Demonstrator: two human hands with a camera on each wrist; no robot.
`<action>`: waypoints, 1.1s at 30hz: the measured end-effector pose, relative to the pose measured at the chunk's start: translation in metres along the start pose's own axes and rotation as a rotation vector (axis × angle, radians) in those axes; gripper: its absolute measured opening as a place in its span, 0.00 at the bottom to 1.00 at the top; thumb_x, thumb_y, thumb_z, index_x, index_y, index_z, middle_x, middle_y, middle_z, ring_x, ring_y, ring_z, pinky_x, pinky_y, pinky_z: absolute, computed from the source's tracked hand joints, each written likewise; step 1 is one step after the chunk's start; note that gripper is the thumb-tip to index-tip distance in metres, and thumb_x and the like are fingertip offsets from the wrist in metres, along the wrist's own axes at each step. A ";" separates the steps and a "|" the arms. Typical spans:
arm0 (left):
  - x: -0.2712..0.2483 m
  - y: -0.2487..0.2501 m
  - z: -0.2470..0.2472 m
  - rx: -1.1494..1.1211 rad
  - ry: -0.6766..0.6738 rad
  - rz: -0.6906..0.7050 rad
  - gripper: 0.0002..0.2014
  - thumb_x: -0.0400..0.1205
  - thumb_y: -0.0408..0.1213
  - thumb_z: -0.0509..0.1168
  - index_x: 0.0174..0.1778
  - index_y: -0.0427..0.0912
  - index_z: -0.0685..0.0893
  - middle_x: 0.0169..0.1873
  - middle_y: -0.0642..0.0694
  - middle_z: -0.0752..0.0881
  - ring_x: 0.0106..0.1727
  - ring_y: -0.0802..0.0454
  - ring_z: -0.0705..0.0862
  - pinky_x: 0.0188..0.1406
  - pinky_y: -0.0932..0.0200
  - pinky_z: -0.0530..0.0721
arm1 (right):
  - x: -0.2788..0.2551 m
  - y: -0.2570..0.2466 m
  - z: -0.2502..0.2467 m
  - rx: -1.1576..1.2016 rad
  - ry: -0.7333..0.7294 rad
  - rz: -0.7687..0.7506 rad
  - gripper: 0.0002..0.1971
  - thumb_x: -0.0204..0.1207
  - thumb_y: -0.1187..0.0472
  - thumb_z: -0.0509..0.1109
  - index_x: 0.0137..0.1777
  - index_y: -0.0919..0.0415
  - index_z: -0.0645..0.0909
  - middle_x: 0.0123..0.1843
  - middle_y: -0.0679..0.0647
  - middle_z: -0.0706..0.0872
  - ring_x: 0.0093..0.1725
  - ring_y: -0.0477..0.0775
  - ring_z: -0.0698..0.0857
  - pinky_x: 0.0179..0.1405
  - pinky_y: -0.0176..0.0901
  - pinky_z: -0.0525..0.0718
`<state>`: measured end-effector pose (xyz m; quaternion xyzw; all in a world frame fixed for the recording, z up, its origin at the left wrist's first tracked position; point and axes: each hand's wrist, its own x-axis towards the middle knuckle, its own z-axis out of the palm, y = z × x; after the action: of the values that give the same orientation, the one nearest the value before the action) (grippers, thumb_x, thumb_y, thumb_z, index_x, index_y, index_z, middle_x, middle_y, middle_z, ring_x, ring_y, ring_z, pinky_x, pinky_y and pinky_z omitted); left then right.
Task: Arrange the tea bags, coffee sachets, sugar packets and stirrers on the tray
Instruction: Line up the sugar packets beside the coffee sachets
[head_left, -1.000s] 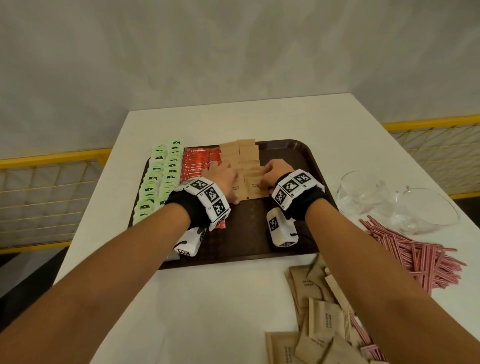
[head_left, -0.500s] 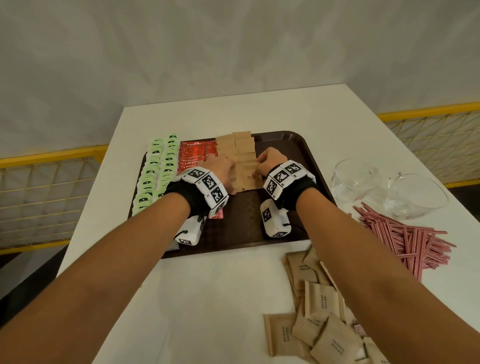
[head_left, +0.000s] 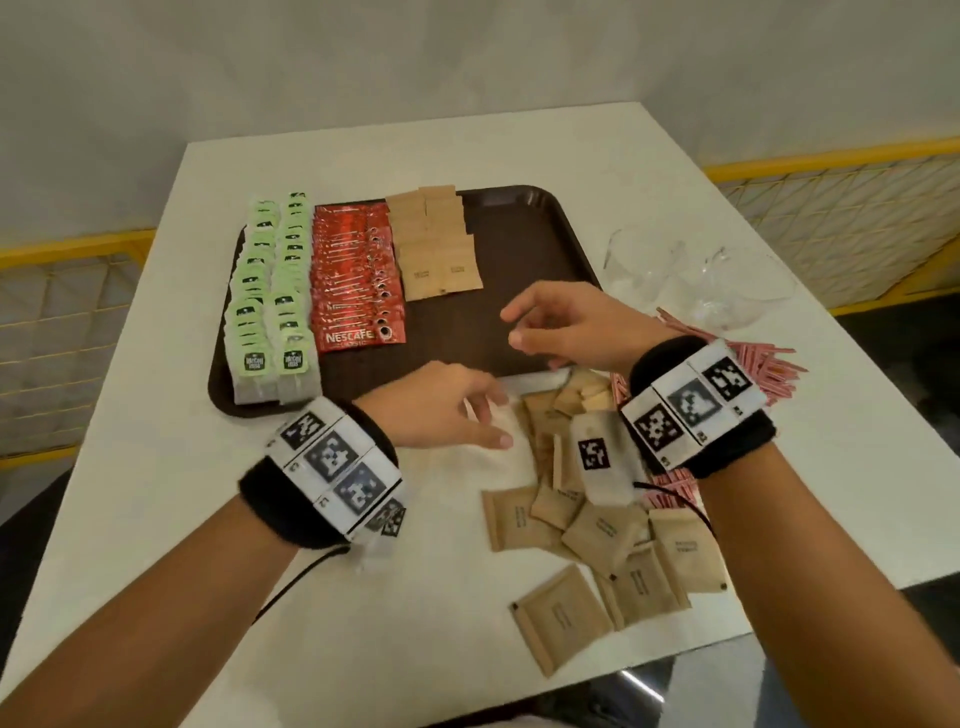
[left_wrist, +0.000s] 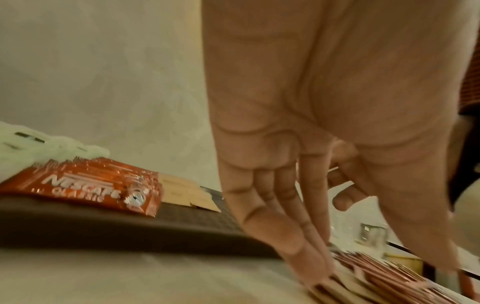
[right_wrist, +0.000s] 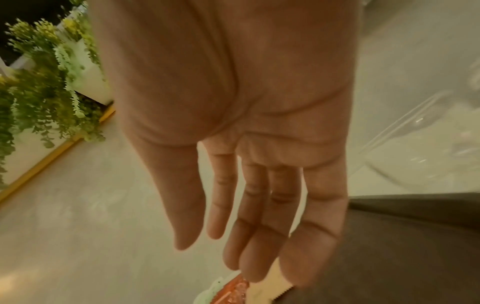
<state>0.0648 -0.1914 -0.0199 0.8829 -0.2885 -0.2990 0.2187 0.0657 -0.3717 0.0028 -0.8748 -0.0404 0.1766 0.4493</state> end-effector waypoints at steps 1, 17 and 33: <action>-0.004 0.002 0.011 0.005 -0.037 0.005 0.25 0.74 0.51 0.72 0.66 0.47 0.79 0.49 0.54 0.82 0.43 0.61 0.79 0.40 0.73 0.74 | -0.011 0.008 0.002 -0.032 0.001 0.017 0.10 0.77 0.60 0.70 0.57 0.53 0.79 0.47 0.52 0.82 0.45 0.48 0.82 0.48 0.45 0.83; -0.012 0.005 0.053 0.122 -0.064 -0.175 0.29 0.66 0.43 0.80 0.58 0.47 0.73 0.46 0.51 0.76 0.47 0.51 0.79 0.46 0.54 0.80 | -0.046 0.045 0.039 -0.512 -0.089 0.268 0.30 0.63 0.61 0.82 0.65 0.58 0.75 0.62 0.54 0.78 0.62 0.55 0.78 0.59 0.44 0.79; -0.036 -0.046 0.000 -0.574 0.052 -0.128 0.23 0.73 0.16 0.69 0.55 0.47 0.77 0.49 0.39 0.85 0.44 0.50 0.87 0.40 0.64 0.87 | -0.014 0.023 0.024 -0.144 0.008 0.098 0.13 0.70 0.64 0.76 0.51 0.54 0.79 0.48 0.50 0.84 0.51 0.51 0.83 0.52 0.45 0.83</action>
<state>0.0585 -0.1341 -0.0310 0.8087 -0.1303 -0.3590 0.4474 0.0421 -0.3708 -0.0246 -0.9064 -0.0083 0.1916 0.3763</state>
